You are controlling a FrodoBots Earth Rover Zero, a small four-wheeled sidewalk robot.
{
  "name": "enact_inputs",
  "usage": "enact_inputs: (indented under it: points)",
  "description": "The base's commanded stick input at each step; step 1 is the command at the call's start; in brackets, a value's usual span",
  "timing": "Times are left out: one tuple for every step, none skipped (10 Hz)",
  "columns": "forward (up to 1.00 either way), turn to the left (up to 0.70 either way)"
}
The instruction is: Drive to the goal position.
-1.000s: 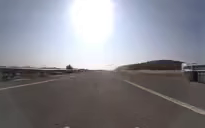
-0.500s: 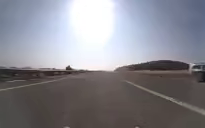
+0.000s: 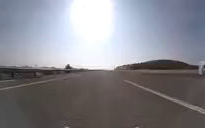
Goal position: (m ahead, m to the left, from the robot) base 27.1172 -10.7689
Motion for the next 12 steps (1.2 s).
enact_inputs:
  points:
    - [1.00,0.00]
    - [1.00,0.00]
    - [1.00,0.00]
    - [1.00,0.00]
    - [1.00,0.00]
    - [1.00,0.00]
    - [1.00,0.00]
    - [1.00,0.00]
    - [1.00,0.00]
    - [1.00,0.00]
    - [1.00,0.00]
    - [1.00,0.00]
